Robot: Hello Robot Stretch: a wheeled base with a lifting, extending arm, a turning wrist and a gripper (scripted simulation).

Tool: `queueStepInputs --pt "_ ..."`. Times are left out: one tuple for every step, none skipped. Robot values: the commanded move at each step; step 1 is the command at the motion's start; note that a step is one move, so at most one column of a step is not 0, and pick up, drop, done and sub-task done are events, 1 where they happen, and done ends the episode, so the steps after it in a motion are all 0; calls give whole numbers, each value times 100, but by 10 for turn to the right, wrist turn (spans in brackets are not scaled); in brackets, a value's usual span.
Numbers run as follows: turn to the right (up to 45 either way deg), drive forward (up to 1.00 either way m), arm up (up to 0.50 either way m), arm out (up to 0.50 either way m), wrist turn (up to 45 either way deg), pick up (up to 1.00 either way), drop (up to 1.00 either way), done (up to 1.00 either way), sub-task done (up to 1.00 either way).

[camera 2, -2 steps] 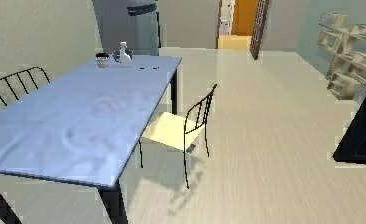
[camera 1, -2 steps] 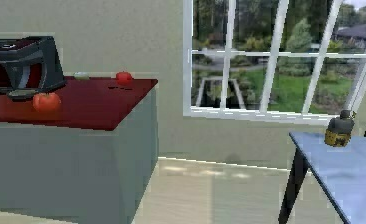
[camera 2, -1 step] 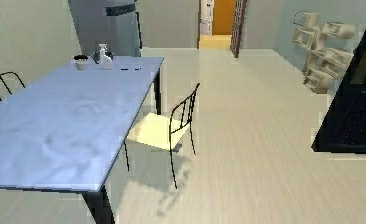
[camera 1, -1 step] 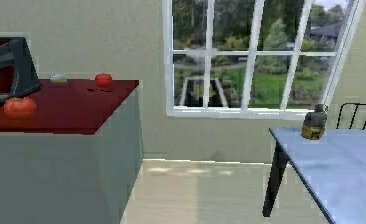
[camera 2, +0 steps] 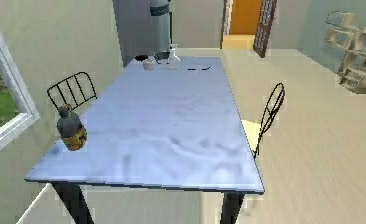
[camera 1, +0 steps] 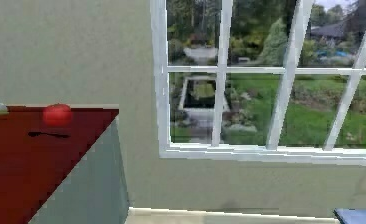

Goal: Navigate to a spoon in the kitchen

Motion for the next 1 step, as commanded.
queueStepInputs --pt "-360 0 0 0 0 0 0 0 0"
